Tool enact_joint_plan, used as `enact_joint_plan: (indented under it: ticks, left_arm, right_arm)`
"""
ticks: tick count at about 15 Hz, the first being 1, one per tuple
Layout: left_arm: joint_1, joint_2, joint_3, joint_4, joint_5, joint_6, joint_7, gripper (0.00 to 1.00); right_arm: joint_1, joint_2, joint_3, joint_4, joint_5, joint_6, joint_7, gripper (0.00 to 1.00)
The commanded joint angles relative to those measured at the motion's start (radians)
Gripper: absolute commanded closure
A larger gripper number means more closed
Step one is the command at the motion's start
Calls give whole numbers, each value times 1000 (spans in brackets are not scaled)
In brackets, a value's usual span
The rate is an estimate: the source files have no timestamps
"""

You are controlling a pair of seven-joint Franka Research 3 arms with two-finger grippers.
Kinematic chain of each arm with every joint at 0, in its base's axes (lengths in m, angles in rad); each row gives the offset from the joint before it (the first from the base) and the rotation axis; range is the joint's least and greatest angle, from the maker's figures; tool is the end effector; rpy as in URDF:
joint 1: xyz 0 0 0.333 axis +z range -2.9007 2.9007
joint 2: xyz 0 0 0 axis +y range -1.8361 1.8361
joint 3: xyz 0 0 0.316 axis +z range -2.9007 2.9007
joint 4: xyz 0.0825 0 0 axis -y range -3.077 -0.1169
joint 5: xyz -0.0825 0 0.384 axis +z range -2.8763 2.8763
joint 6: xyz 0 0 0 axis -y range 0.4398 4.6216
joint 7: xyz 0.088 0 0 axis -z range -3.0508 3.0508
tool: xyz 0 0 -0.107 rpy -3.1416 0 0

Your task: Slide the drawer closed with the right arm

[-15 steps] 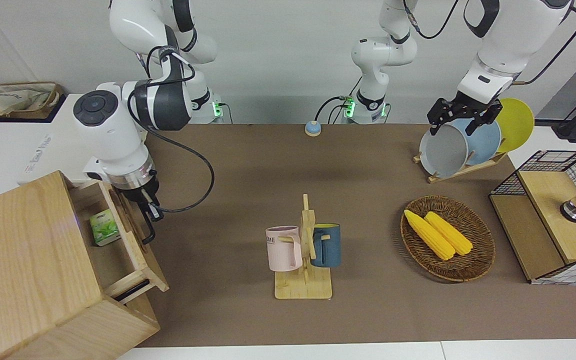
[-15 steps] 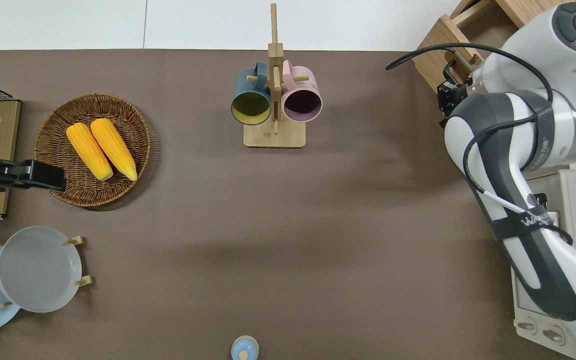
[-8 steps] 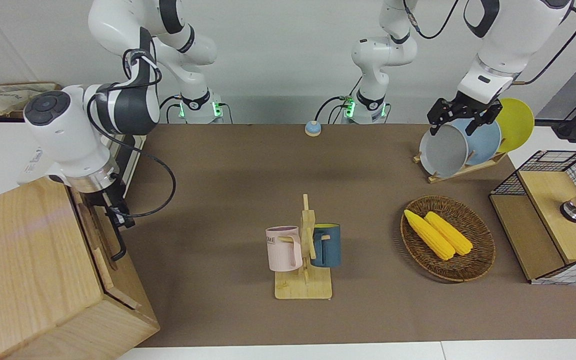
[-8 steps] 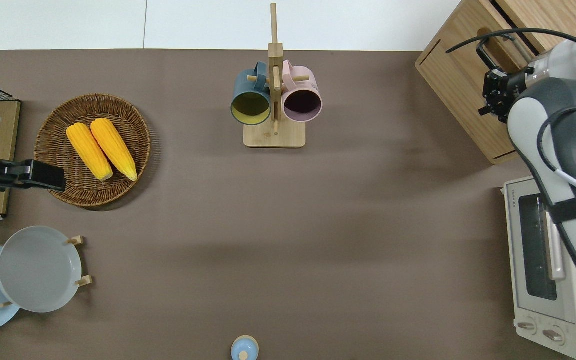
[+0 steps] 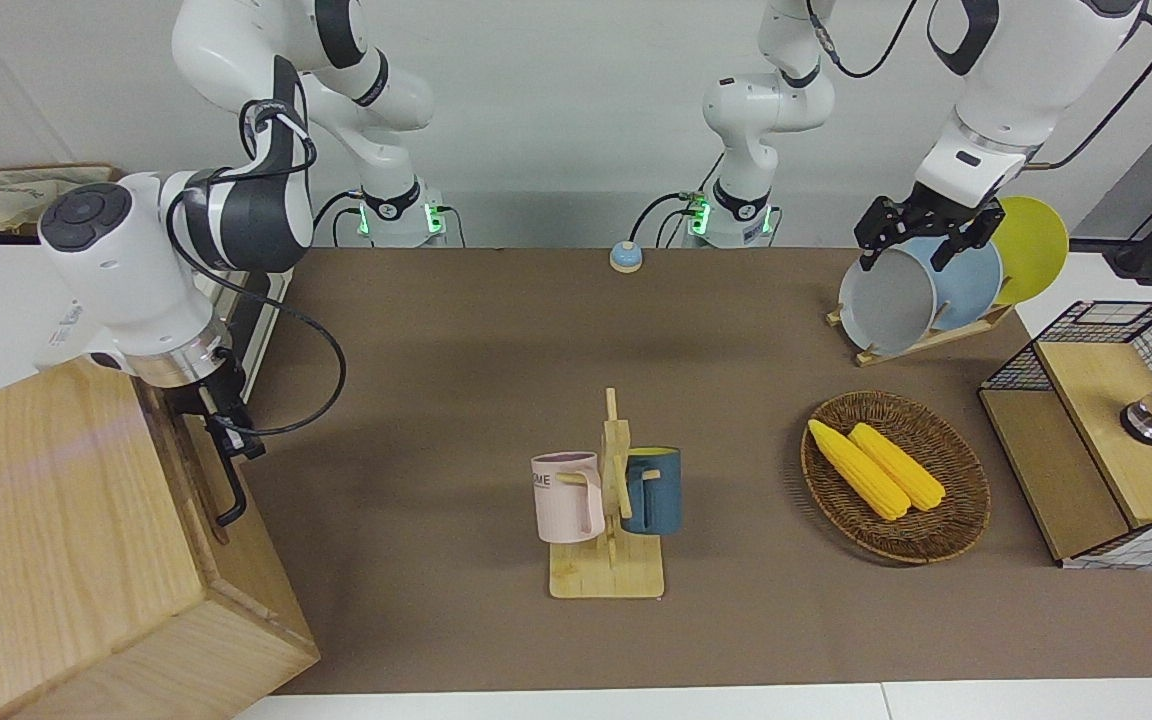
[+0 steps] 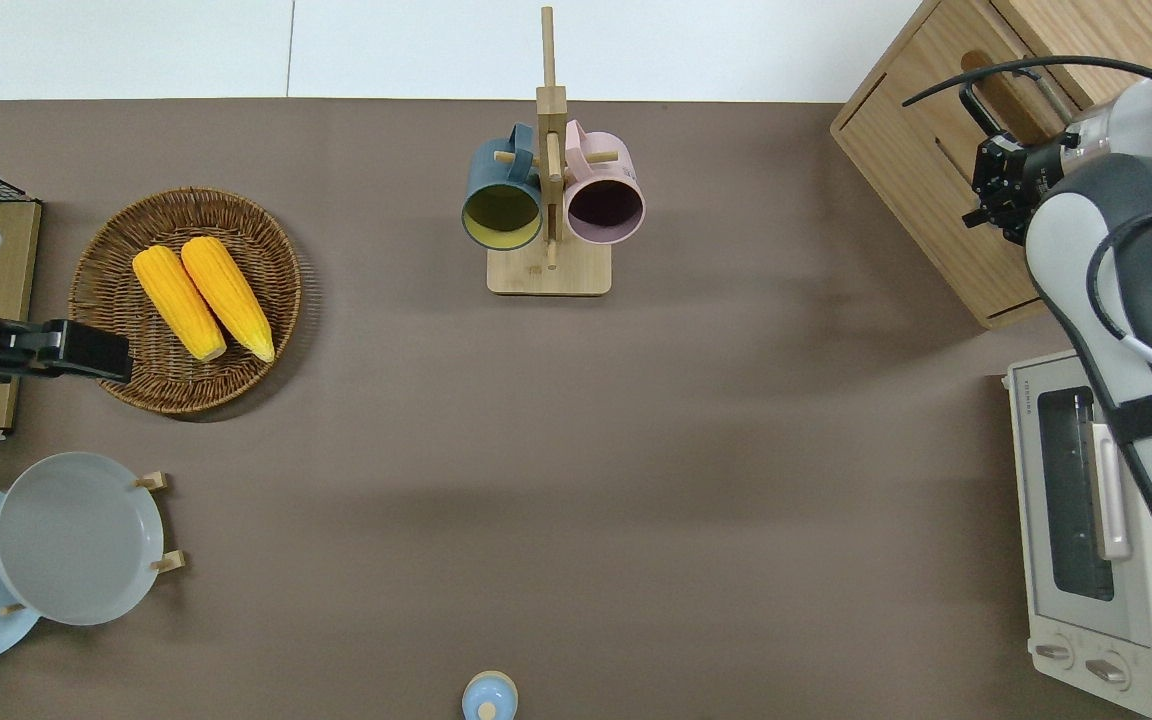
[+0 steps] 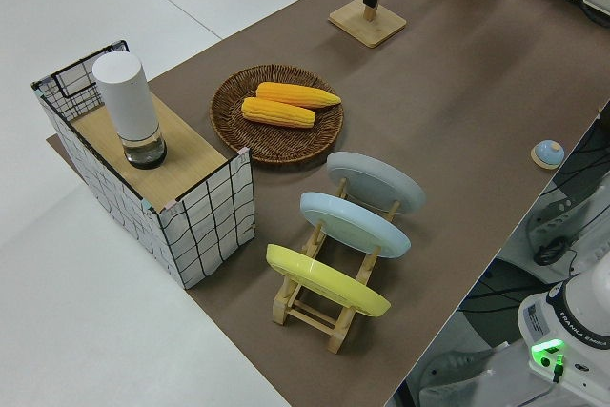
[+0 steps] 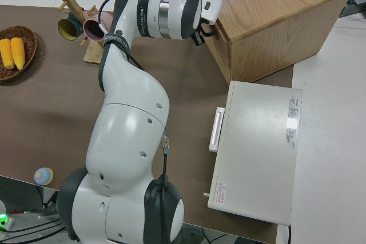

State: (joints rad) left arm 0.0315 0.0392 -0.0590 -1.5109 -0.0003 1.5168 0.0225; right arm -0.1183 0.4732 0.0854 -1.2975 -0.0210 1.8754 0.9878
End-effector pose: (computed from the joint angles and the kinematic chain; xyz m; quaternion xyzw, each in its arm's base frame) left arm 0.5612 -0.0148 0.6261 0.9995 -0.0250 -0.0166 0.0013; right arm 0.7077 -0.0374 0.4850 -0.8698 0.4905 -0.0431 0.0324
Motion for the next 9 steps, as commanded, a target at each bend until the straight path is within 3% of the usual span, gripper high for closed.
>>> enact_joint_plan:
  ticks: [1, 6, 9]
  left_arm:
    - [5, 11, -7, 24, 17, -20, 10, 7]
    - [5, 11, -7, 24, 17, -20, 10, 7]
    - [5, 11, -7, 26, 17, -20, 10, 7]
  right_arm:
    - [5, 18, 14, 24, -16, 16, -17, 1000]
    - [92, -24, 13, 11, -14, -7, -31, 1000]
    - [158, -70, 11, 0, -17, -71, -84, 1000]
